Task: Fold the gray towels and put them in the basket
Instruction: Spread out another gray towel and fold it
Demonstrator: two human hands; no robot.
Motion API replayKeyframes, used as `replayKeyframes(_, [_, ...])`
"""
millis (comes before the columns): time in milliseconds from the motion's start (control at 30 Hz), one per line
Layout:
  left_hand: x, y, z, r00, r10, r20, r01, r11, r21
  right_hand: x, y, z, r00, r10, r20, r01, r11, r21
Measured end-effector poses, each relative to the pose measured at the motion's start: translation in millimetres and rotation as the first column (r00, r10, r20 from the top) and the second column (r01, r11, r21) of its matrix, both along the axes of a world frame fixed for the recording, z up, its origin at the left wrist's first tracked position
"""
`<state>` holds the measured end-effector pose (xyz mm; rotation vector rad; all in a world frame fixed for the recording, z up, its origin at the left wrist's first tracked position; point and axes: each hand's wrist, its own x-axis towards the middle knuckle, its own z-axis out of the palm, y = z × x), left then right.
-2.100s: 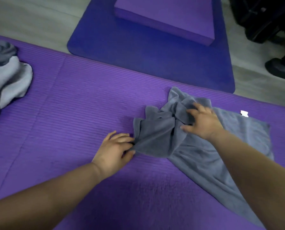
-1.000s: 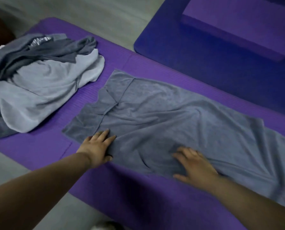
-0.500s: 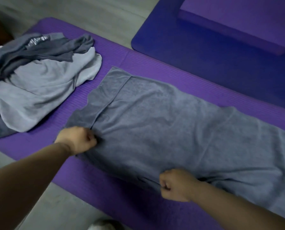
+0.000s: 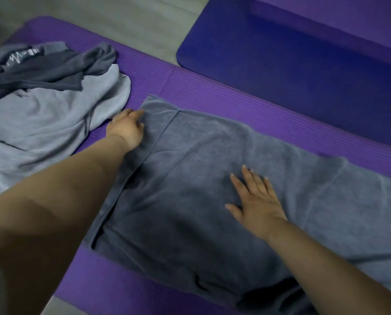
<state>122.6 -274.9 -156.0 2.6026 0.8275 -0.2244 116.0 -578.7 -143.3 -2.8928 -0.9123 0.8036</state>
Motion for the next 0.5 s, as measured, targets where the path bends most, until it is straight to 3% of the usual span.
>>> replayKeyframes(200, [26.1,-1.3,-16.8,0.957,-0.143,-0.251,0.187,0.969,0.16,3.3,25.3,-22.9,0.989,-0.127,-0.073,0.118,0.986,-0.119])
replayKeyframes(367, [48.3,10.9,-9.4,0.925,-0.089,-0.369,0.211,0.928,0.306,14.2,31.5,-21.3,0.985,-0.122,-0.125,0.1,0.981,-0.167])
replayKeyframes(433, [48.9,9.1,-3.3,0.946,-0.043,-0.323,0.145,0.944,0.298,18.1,31.1,-19.3,0.978,-0.128,-0.164,0.1,0.981,-0.167])
replayKeyframes(500, [43.4,-1.2,0.4,0.99,-0.039,-0.134,0.071,0.967,0.244,19.0,29.8,-17.4,0.973,-0.127,-0.194,0.096,0.982,-0.164])
